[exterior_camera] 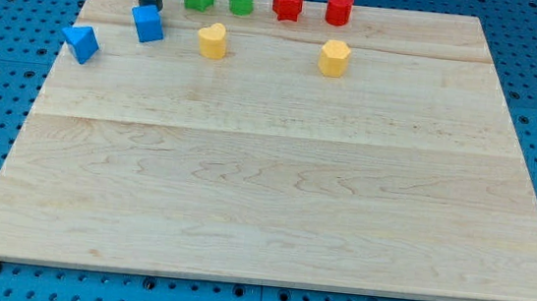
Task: Place the blue triangle diagonally bottom left to the yellow heart
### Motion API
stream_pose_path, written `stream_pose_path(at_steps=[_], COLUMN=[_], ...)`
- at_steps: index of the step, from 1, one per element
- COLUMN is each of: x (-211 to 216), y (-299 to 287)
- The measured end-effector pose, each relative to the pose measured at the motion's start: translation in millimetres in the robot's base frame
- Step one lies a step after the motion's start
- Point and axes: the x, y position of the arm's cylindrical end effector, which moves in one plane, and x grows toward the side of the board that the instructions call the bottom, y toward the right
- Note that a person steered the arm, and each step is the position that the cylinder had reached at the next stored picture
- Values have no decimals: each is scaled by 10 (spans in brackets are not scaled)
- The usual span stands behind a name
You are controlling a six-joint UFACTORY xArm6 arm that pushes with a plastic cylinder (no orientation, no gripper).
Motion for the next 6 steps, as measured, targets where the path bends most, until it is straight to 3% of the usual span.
stream_pose_path(at_steps=[1, 3, 5, 6], x=[129, 131, 622, 627], y=[0, -1111, -827, -1181])
